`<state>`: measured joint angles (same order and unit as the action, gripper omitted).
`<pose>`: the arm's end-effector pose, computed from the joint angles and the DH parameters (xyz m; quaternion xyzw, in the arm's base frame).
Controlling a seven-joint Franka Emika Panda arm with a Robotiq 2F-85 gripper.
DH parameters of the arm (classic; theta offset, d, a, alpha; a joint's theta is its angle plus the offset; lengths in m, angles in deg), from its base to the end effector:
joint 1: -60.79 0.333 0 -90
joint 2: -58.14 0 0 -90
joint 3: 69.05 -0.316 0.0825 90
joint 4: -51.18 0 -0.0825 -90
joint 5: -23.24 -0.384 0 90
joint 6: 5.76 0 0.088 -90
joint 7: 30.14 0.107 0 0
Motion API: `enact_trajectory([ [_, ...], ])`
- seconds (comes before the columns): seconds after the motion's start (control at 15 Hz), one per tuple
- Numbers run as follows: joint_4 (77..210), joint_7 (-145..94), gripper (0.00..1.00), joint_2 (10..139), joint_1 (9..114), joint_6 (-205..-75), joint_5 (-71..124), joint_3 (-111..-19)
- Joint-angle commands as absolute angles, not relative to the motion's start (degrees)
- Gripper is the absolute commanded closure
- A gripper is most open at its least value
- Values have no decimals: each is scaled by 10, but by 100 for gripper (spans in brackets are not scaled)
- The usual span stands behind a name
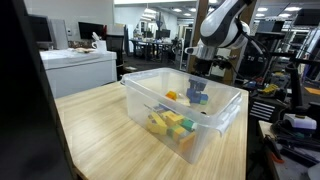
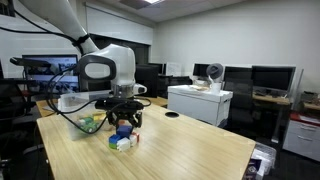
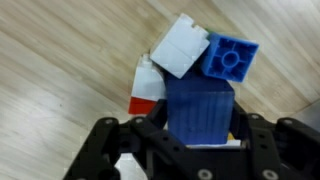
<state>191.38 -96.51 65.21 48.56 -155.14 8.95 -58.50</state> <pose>0.4487 -0.1953 0.2551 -0.9608 -0.2712 -0.0526 0.0243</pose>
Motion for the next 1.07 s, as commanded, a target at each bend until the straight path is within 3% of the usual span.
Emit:
enact_trajectory([
  [0.0,1890,-934,65,634,472,-1536,94,-588],
  [0.47,1813,-917,65,561,492,-1463,-34,-607],
  [1.0,1886,-919,65,472,551,-1374,-60,-607],
])
